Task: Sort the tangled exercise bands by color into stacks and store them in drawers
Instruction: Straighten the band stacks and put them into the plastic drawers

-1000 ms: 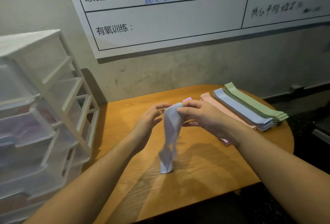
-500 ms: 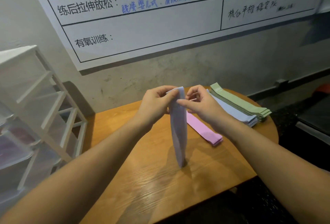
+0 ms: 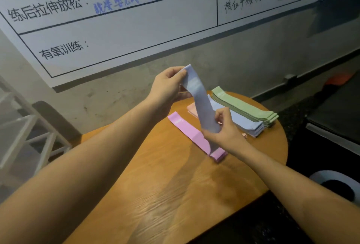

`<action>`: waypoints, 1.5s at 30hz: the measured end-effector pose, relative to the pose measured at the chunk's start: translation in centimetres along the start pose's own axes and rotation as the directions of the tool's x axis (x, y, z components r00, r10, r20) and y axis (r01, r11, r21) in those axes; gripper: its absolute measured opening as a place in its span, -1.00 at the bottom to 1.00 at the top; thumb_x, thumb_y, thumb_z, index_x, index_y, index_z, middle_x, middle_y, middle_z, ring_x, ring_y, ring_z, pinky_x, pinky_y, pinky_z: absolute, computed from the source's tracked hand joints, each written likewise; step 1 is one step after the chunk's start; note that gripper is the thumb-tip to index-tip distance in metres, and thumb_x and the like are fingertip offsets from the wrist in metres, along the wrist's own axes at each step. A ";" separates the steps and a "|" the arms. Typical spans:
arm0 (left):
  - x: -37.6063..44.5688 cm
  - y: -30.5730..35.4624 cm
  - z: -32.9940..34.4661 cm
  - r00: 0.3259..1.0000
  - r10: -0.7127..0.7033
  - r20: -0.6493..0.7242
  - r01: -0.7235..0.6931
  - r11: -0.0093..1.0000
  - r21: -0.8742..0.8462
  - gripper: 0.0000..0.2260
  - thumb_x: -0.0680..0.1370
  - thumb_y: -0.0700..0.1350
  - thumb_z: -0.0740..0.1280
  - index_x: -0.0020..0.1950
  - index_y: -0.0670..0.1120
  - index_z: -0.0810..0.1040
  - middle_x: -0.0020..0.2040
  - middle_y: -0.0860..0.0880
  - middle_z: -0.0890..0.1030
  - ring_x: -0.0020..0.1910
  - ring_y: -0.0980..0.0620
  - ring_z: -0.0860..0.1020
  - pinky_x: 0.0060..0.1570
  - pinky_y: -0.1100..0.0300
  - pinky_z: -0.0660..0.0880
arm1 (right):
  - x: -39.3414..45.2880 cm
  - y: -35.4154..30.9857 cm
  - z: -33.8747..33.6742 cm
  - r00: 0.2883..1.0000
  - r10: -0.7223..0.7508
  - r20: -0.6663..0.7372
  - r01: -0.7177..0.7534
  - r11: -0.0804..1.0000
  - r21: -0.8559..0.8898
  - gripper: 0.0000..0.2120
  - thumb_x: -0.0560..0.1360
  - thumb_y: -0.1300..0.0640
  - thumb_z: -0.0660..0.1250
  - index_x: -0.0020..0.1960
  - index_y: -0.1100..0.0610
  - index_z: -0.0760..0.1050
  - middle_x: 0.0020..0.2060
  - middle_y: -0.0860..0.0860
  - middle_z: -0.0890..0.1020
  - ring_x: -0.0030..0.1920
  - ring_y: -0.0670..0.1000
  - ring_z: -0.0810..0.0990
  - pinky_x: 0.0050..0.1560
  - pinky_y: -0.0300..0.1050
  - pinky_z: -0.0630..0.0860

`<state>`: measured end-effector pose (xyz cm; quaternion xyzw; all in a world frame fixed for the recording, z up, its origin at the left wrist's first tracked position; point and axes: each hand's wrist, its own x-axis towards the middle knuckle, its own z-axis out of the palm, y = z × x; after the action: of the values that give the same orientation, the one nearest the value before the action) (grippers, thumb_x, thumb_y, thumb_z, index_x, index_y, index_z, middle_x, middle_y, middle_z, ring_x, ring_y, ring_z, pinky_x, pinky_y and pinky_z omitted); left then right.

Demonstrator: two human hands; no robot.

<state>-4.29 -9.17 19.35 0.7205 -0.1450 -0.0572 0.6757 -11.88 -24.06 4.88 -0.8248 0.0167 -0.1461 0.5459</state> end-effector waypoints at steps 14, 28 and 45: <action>13.5 -8.5 3.7 0.968 -0.221 -0.114 0.225 0.974 0.018 -0.85 0.65 -0.09 0.34 0.16 -0.09 0.62 -0.06 -0.06 0.65 -0.18 0.03 0.65 -0.28 0.18 0.63 | 3.0 6.7 -8.0 0.991 0.123 -0.060 -0.136 0.933 -0.334 -0.75 0.46 0.05 0.49 -0.01 -0.11 0.43 0.02 -0.16 0.42 -0.01 -0.10 0.52 -0.04 -0.33 0.49; 24.9 -22.1 7.4 0.982 -0.135 -0.131 0.182 0.856 0.484 -0.97 0.55 -0.16 0.46 -0.03 -0.06 0.66 -0.07 -0.07 0.67 -0.16 -0.01 0.58 -0.12 0.09 0.58 | 8.5 12.1 -9.9 0.979 0.205 0.009 -0.116 0.591 -0.799 -0.54 0.57 -0.20 0.29 0.40 -0.04 0.47 0.28 -0.06 0.52 0.28 -0.01 0.43 0.30 -0.06 0.40; 25.8 -24.6 8.4 0.991 -0.083 -0.106 0.133 0.727 0.673 -0.74 0.58 0.06 0.41 0.24 0.07 0.61 0.25 0.01 0.59 0.05 -0.06 0.62 0.02 -0.05 0.65 | 7.5 12.6 -9.8 0.976 0.213 0.032 -0.096 0.561 -0.822 -0.57 0.59 -0.26 0.21 0.34 -0.05 0.47 0.22 -0.07 0.55 0.21 -0.02 0.46 0.18 -0.10 0.44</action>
<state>21.13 -23.47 -2.80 0.9259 -0.0905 -0.0150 0.3664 -5.62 -39.34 -1.29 -0.9859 0.1194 -0.0205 0.1151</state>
